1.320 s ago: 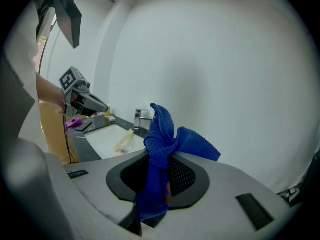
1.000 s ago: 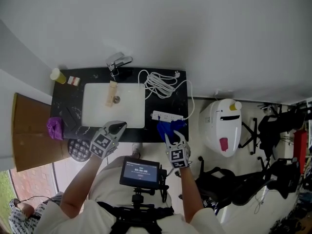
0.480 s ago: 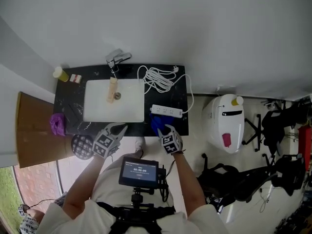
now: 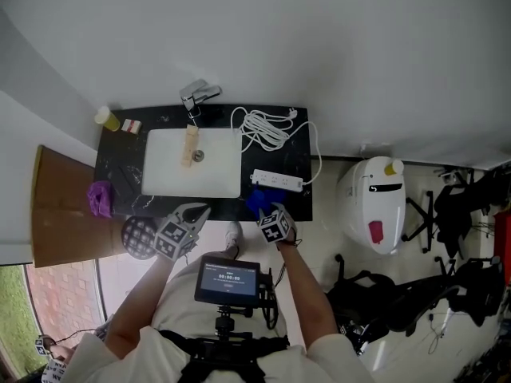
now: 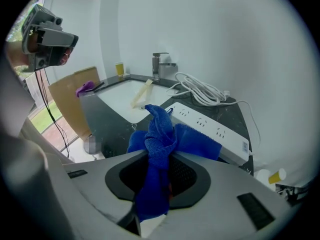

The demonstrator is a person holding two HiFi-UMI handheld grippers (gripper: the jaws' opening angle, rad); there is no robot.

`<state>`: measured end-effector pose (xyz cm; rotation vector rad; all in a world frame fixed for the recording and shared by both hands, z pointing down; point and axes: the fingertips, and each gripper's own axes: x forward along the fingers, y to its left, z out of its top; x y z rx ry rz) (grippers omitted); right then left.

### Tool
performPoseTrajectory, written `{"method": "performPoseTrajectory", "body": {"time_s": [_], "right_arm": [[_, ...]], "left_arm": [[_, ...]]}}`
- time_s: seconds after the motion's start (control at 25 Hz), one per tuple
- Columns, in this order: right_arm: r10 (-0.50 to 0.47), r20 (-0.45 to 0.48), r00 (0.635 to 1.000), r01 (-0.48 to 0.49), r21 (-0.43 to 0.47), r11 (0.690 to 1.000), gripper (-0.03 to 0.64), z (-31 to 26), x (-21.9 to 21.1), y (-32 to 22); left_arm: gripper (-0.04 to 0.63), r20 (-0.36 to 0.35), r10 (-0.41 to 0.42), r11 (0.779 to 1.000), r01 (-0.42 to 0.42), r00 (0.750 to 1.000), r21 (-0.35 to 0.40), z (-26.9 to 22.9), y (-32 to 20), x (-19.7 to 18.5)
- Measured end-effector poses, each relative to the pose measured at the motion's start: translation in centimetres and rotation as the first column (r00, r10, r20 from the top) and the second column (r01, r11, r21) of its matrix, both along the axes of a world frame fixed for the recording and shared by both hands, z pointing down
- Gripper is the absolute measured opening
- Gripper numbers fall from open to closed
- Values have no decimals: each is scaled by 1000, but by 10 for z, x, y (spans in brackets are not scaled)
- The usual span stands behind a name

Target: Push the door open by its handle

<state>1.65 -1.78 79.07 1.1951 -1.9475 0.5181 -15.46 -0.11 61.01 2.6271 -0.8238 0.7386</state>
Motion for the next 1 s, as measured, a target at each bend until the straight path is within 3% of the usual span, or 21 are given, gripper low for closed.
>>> {"method": "performPoseTrajectory", "body": {"time_s": [0.16,0.44,0.6,1.0], "right_arm": [[25,-29,999,-25,-6,1000,158,3,3,-1],[28,-5,1000,-27,104,994,314,-22,12,5],[51,34,998,-56,156,986,322,-42,27,19],[143,231,962,-205,270,941,321,-105,78,72]], "left_arm": [[6,2,-13,1000,13,1000,1,1,6,-3],[6,-4,-33,999,33,999,8,-2,22,-1],[6,-5,-39,999,39,999,17,-7,39,6],[6,-11,-66,997,67,998,45,-26,102,31]]}}
